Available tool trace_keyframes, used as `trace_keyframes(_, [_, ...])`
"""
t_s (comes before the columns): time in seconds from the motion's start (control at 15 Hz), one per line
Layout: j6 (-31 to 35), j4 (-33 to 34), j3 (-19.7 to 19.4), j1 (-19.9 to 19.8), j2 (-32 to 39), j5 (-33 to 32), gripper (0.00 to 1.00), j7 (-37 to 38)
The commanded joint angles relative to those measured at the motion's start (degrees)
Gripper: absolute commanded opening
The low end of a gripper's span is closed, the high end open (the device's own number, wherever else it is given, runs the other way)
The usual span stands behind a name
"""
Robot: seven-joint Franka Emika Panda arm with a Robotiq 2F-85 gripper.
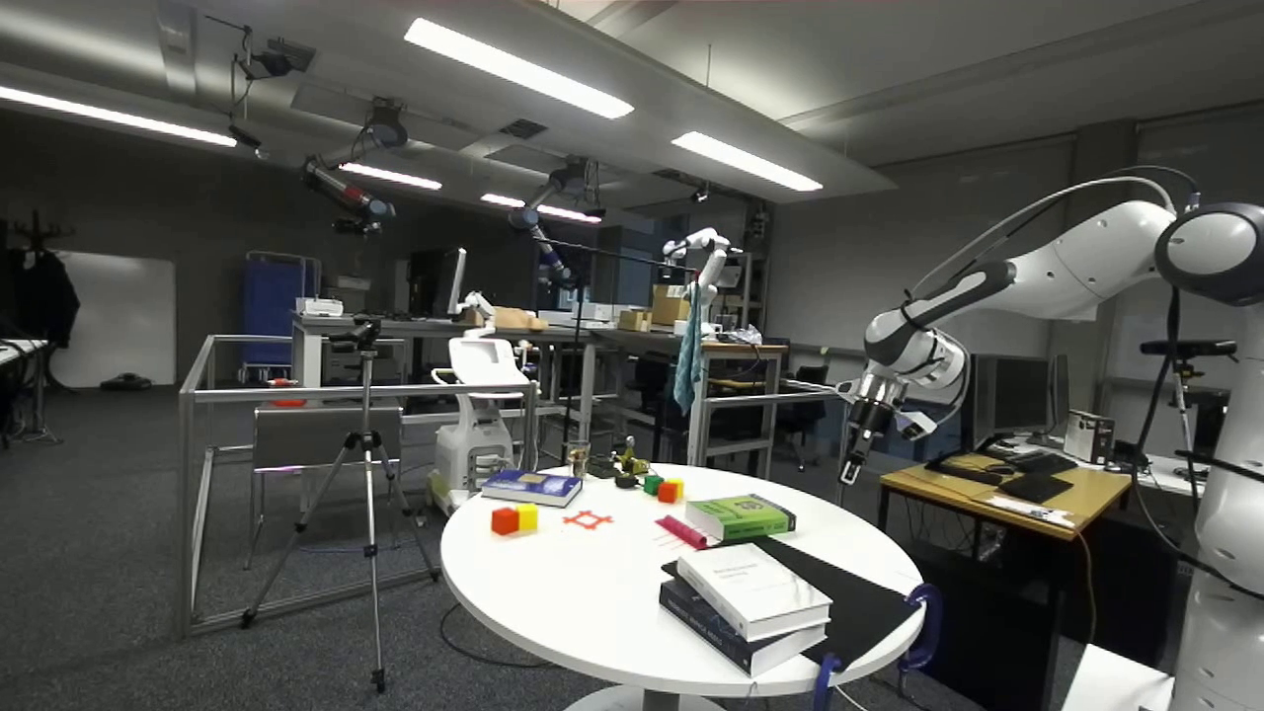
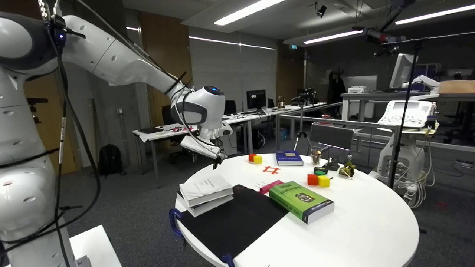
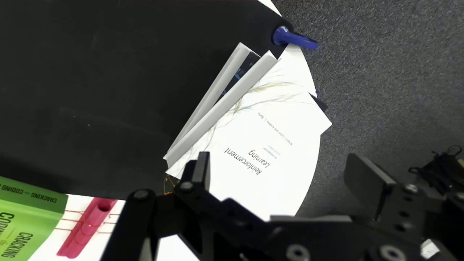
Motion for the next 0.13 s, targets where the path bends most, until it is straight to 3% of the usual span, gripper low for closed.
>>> trace_keyframes(0.0, [-0.11,0.08,-0.01,-0.01,0.0,-0.07,1.0,0.05])
trace_keyframes(0.07, [-0.11,0.08,-0.01,-0.01,0.0,-0.07,1.0,0.05])
